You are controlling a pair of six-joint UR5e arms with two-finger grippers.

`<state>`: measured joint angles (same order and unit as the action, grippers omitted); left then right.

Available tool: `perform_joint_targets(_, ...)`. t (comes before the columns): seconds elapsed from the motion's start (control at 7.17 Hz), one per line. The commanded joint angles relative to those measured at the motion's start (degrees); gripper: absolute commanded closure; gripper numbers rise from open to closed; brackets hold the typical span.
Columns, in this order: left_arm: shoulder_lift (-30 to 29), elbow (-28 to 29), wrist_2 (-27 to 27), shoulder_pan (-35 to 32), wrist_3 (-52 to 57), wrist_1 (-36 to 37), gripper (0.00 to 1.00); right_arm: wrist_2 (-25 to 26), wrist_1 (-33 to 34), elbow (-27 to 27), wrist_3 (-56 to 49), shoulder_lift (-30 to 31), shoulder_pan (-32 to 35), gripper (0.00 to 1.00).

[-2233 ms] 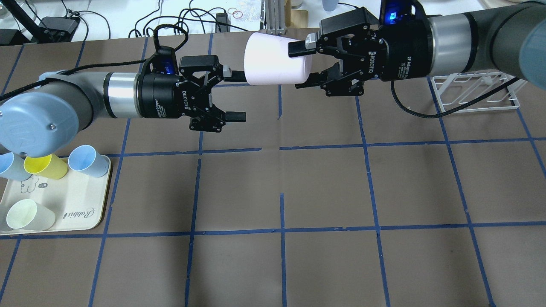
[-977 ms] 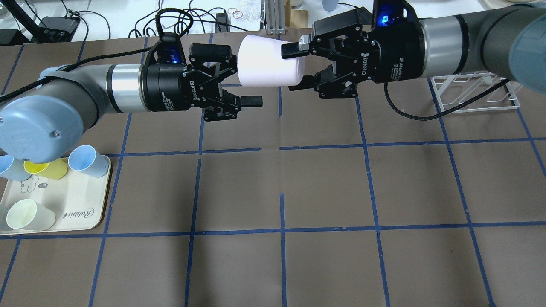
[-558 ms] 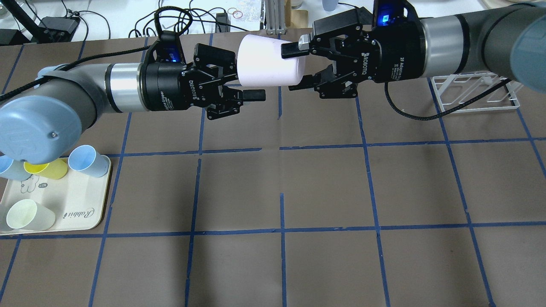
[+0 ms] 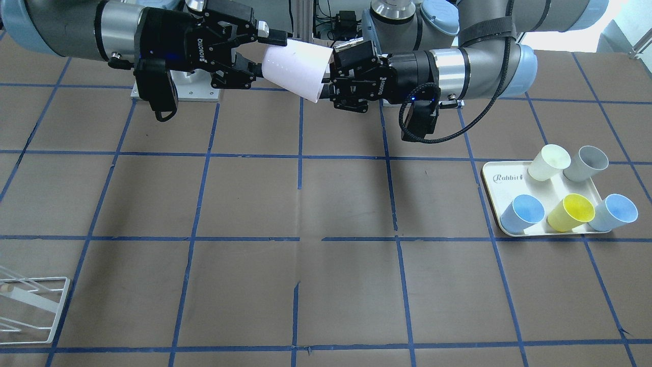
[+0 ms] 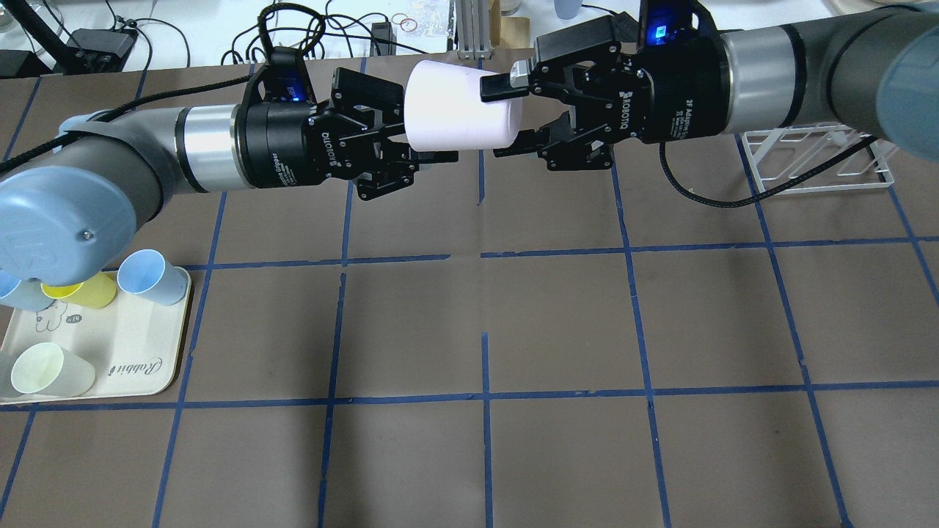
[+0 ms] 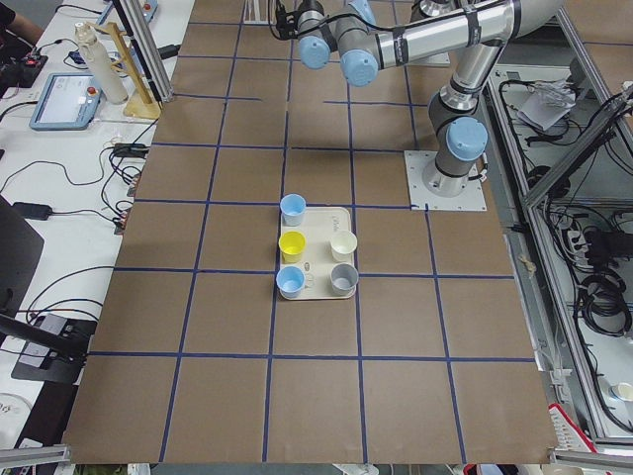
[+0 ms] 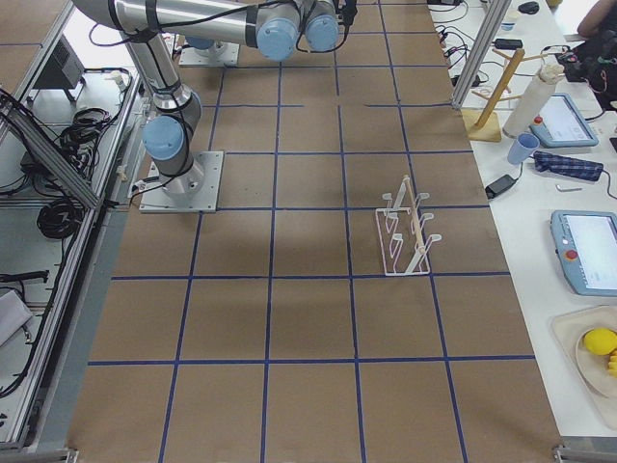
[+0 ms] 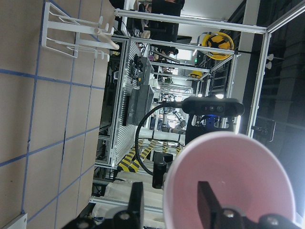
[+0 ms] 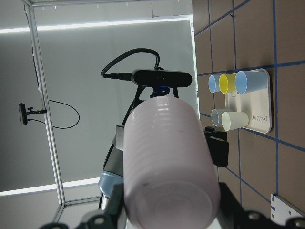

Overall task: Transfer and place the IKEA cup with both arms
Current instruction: 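Close the left gripper on the cup's open end beside the right gripper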

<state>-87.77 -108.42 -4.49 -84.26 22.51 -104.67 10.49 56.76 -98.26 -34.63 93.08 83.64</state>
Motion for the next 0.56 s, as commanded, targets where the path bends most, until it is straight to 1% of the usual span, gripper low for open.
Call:
perform_joint_targets(0.0, 0.1, -0.1, -0.1, 0.1, 0.3, 0.0, 1.0, 0.0, -0.1, 0.0, 0.0, 0.2, 0.0, 0.86)
perform_joint_targets(0.28, 0.2, -0.1, 0.0, 0.1, 0.3, 0.0, 1.0, 0.0, -0.2, 0.0, 0.3, 0.3, 0.0, 0.84)
perform_joint_targets(0.42, 0.4, 0.0, 0.1, 0.1, 0.3, 0.0, 1.0, 0.0, -0.2, 0.0, 0.4, 0.3, 0.0, 0.77)
